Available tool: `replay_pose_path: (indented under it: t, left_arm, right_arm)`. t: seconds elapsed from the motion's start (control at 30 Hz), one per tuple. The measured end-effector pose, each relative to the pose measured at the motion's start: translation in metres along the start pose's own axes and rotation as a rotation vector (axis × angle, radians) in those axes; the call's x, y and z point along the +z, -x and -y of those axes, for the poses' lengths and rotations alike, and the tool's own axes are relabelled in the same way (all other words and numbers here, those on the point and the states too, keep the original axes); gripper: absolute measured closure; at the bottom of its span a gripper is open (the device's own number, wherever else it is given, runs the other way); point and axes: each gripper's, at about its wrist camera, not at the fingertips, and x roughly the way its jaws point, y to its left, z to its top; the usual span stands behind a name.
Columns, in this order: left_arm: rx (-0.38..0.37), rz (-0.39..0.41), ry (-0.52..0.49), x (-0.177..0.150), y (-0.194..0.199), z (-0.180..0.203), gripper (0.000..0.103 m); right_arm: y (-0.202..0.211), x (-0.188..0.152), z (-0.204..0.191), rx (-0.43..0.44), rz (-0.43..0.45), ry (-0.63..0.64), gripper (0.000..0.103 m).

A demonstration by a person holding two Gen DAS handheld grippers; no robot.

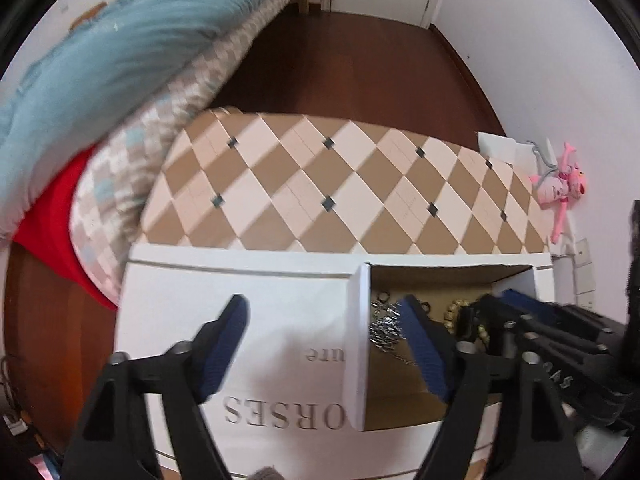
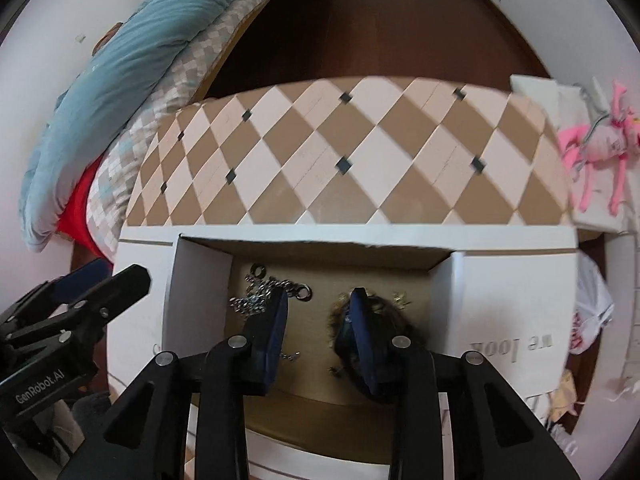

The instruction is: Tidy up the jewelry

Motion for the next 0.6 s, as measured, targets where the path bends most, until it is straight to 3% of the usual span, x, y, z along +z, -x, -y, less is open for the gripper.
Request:
replay_pose_path:
  t: [0.1,0.17,0.2,0.27,0.33,0.6]
  left_arm:
    - [0.031,0.019,-0.008,-0.005,0.004,-0.002,0.007]
    - [0.054,0.013,-0.013,-0.011,0.003,-0.002,0.001]
    - [0.063,0.011,-0.013,-0.013,0.003,-0.002,0.001]
    - [0.073,0.01,-0.016,-0.021,0.003,0.001,0.001]
    - [0.066,0.006,-0.015,-0.031,0.004,0.003,0.001]
    - [0.065,-0.004,-0.03,-0.058,0.005,0.017,0.001]
  right_arm:
    - [0.017,-0.007,0.004,-0.089,0.047,0.0,0.058]
    - [0.027,-0.013,0.004,-0.153,0.077,0.015,0.042]
    - [0.032,-0.017,0.005,-0.176,0.092,0.017,0.038]
    - [0.04,-0.026,0.007,-0.213,0.105,0.02,0.018]
    - [0.045,-0.035,0.008,-0.238,0.109,0.021,0.004]
    - [0.057,-0.071,0.009,-0.307,0.142,0.009,0.0]
